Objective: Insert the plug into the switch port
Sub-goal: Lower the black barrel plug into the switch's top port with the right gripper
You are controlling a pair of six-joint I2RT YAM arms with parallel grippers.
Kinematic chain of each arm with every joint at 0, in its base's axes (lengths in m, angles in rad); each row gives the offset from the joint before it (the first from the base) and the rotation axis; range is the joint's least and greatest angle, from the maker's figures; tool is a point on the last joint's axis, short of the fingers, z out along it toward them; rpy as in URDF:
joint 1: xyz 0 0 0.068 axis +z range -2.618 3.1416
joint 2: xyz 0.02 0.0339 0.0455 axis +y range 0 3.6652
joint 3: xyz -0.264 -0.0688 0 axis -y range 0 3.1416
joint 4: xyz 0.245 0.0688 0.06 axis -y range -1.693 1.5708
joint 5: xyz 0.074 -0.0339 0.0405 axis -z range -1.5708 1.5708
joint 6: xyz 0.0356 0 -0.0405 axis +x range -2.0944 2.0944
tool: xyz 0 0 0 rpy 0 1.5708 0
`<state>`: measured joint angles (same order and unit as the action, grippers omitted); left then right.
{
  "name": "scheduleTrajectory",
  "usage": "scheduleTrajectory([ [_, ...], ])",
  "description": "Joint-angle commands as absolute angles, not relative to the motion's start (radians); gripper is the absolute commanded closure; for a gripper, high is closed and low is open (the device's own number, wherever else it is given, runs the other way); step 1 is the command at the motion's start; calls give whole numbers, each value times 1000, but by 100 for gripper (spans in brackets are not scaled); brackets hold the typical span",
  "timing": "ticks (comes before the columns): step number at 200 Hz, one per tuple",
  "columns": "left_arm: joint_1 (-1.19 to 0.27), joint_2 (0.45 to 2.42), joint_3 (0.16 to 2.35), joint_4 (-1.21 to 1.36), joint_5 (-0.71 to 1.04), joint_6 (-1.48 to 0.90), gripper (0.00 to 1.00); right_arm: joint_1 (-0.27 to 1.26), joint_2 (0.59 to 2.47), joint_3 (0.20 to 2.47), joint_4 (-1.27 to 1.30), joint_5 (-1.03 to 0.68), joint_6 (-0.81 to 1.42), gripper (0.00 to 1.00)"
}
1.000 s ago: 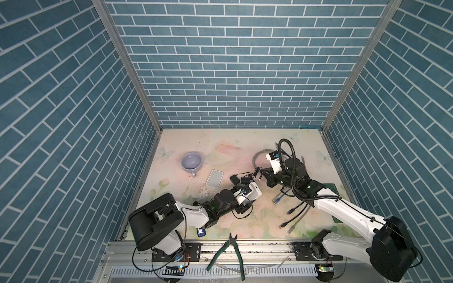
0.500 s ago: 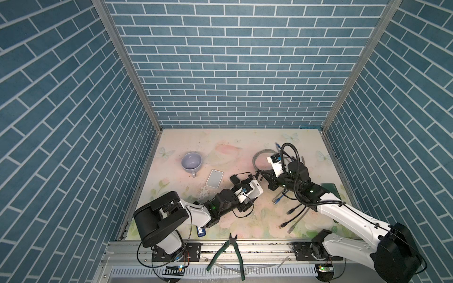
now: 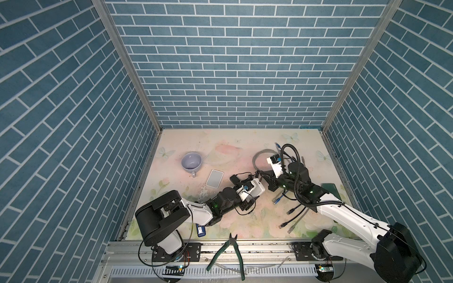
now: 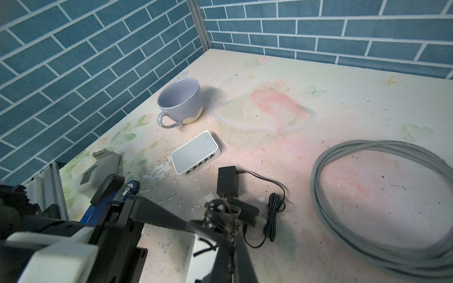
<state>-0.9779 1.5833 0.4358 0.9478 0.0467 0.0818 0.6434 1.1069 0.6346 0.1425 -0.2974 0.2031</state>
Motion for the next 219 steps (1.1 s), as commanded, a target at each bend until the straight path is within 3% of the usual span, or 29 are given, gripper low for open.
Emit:
scheduleTrajectory([
  [1,-984,1572,468,947,49,42,53,650,1106,618,176,-317,184,100],
  [48,-984,1550,517,837,37,0,53,666,1114,621,171,-348,186,100],
  [105,-984,1495,469,920,10,2,53,671,1098,586,133,-304,219,100],
  [219,-984,1497,453,904,-16,11,54,670,1084,590,215,-423,343,100],
])
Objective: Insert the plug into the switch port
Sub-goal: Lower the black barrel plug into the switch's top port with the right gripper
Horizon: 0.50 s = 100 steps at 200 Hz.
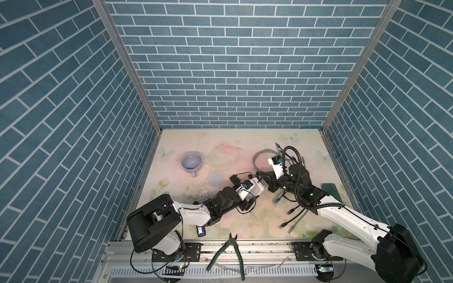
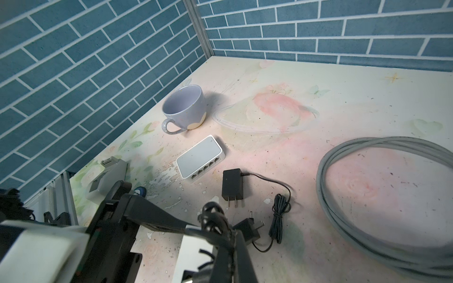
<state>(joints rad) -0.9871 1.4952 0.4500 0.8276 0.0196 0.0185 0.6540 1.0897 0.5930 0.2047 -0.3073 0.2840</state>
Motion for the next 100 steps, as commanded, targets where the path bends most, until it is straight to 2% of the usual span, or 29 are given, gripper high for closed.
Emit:
scheduleTrajectory([
  [1,-984,1497,453,904,-17,11,54,671,1084,590,215,-425,344,100],
  [100,-984,1485,448,898,-29,24,54,670,1142,611,197,-500,381,95],
])
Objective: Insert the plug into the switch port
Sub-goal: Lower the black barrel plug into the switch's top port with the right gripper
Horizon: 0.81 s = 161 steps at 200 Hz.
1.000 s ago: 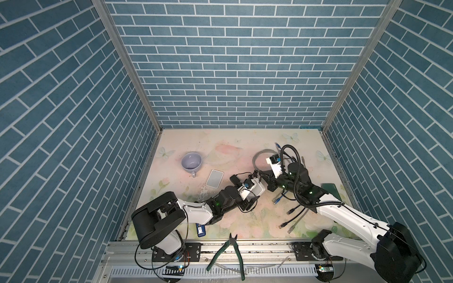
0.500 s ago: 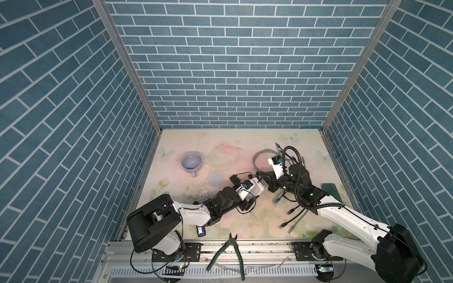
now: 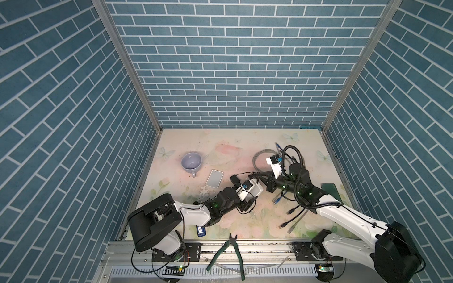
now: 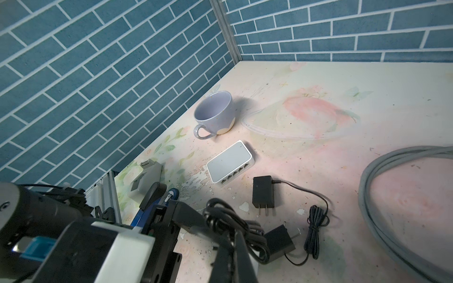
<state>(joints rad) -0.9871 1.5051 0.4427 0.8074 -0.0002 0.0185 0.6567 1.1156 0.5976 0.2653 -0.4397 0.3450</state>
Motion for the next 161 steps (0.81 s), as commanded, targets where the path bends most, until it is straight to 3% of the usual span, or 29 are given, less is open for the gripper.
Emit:
scheduleTrajectory([
  [1,-984,1485,448,898,-29,24,54,670,1142,611,196,-500,381,95],
  [75,-984,1455,444,875,-38,41,54,670,1132,591,168,-443,365,92],
  [114,-984,1434,415,882,-44,60,54,667,1106,603,112,-333,334,98],
  [161,-984,1400,405,847,-63,69,53,665,1103,609,93,-371,306,96],
])
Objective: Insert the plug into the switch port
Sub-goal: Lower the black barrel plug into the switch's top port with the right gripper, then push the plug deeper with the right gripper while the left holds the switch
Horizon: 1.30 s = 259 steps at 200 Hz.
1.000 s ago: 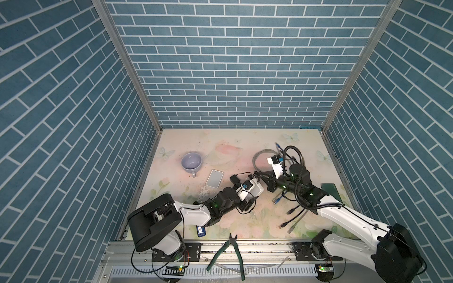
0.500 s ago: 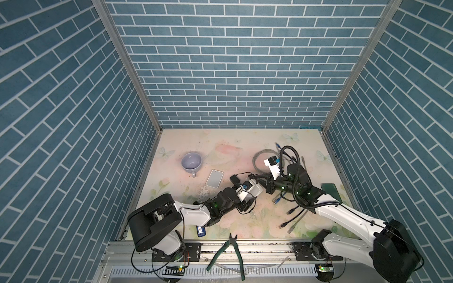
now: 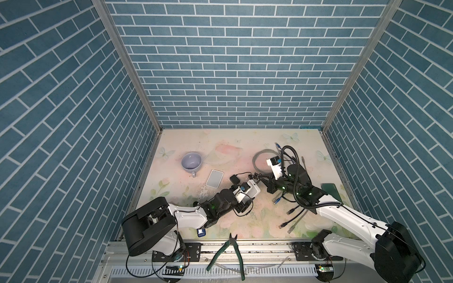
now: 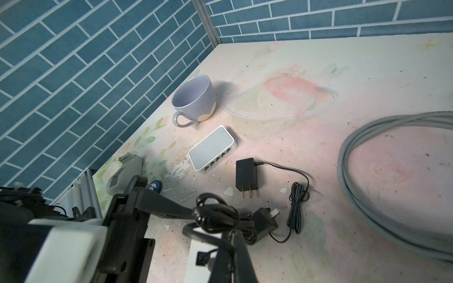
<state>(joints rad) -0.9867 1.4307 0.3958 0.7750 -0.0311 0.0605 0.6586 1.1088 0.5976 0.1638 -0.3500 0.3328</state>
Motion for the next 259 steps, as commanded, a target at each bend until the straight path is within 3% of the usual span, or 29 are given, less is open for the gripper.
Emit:
scheduleTrajectory([
  [1,-984,1399,406,846,-62,69,53,665,1103,609,94,-374,307,97],
  [117,-983,1447,421,845,-42,51,54,665,1142,576,285,-492,439,89],
  [259,-984,1438,421,836,-35,51,54,665,1230,600,317,-515,449,91],
])
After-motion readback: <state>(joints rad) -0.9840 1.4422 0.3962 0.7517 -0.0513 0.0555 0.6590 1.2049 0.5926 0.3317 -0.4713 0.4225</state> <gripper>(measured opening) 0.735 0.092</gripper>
